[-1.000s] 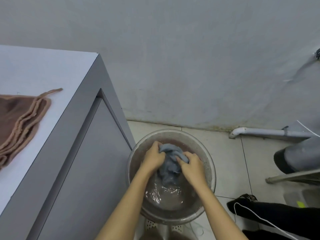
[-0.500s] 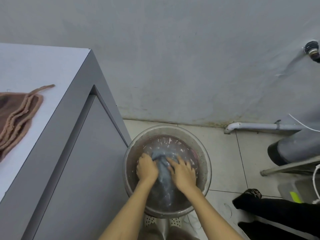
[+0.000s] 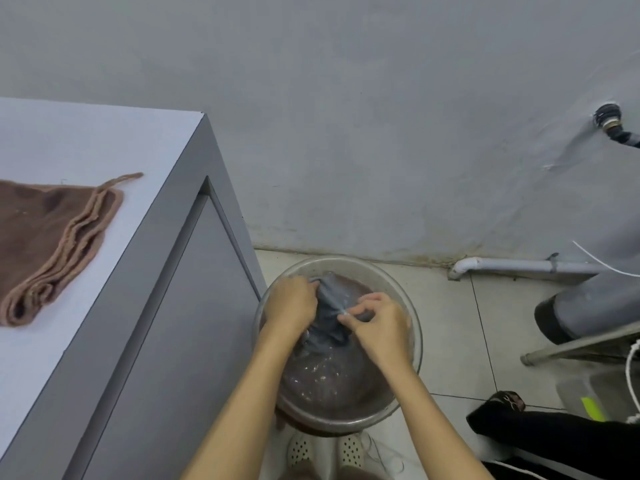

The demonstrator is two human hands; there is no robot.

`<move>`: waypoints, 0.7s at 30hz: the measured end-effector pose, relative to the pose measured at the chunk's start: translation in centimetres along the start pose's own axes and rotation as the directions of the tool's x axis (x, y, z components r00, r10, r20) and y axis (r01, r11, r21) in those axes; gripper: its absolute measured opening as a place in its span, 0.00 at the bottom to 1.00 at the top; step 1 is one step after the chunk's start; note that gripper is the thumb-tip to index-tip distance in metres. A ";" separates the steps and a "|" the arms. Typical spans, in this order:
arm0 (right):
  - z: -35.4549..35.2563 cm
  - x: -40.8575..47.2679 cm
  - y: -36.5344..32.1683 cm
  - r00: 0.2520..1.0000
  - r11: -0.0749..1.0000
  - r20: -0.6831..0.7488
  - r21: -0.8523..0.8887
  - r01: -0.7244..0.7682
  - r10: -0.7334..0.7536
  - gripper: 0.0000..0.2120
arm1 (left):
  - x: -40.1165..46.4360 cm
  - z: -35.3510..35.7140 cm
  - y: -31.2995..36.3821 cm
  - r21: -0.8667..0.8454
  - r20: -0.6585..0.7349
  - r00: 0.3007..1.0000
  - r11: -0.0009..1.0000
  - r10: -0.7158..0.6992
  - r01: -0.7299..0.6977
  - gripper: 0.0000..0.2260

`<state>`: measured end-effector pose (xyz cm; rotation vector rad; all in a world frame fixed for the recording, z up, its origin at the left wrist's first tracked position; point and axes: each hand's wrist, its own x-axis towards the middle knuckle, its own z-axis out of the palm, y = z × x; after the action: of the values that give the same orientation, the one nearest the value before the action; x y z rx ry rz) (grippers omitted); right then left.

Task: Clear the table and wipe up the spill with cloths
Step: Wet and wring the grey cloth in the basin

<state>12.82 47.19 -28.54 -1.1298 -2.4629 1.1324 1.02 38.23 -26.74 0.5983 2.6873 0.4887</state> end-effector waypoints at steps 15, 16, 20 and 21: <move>4.2 0.9 2.9 0.870 0.996 0.485 -0.033 -0.082 0.088 0.23 | 0.0 7.6 -2.6 -0.388 0.113 0.993 0.922 0.041 0.006 0.08; 3.5 0.8 2.4 0.893 0.992 0.440 0.029 -0.125 0.100 0.24 | 0.1 6.7 -2.3 -0.472 0.108 0.994 0.881 0.025 0.029 0.09; 0.1 0.8 -0.5 0.957 0.955 0.284 0.294 -0.027 -0.060 0.30 | 0.0 3.5 -0.3 -0.702 0.122 0.984 0.712 0.133 -0.009 0.08; -0.6 0.8 -1.3 0.953 0.923 0.276 0.384 0.010 -0.125 0.32 | -0.2 2.7 0.3 -0.713 0.120 0.973 0.699 0.196 -0.053 0.08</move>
<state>11.83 47.60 -27.33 -0.8010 -2.3080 1.7729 2.39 39.05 -28.91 0.5480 2.0343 1.3470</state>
